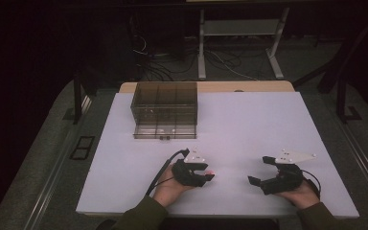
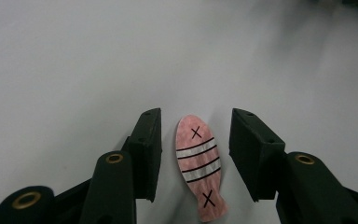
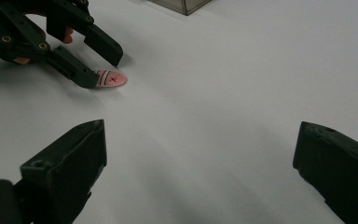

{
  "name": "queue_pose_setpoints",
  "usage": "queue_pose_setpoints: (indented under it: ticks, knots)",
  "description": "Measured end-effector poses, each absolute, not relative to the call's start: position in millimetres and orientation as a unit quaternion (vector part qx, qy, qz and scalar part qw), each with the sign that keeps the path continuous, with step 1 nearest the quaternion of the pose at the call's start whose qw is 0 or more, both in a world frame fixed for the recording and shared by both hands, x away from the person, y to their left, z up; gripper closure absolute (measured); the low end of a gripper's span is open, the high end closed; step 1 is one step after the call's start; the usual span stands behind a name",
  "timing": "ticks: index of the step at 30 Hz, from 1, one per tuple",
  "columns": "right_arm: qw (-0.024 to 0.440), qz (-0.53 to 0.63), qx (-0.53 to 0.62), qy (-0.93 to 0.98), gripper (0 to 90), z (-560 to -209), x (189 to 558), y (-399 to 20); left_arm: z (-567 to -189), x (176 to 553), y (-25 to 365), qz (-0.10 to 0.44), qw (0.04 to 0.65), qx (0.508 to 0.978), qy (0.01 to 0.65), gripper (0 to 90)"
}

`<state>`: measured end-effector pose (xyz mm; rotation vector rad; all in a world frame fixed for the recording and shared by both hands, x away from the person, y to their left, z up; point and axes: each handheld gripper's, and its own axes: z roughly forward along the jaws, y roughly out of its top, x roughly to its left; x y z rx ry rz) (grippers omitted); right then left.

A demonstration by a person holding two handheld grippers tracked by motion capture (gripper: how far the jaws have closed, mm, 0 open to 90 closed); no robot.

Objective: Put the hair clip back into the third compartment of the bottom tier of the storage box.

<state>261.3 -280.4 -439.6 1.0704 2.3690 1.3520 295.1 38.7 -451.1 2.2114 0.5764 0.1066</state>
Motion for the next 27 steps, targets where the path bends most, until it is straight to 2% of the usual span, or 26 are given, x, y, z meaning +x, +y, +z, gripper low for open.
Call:
queue_pose_setpoints:
  ticks: [17,27]
  knots:
    - [0.106,0.458,0.364,0.804,2.1,-439.6,261.1,-280.5,-453.2,292.5,37.7,0.047,0.405,0.885,0.227,65.2]
    - [0.106,0.458,0.364,0.804,2.1,-439.6,261.1,-280.3,-453.0,292.8,37.9,0.052,0.402,0.888,0.217,67.1]
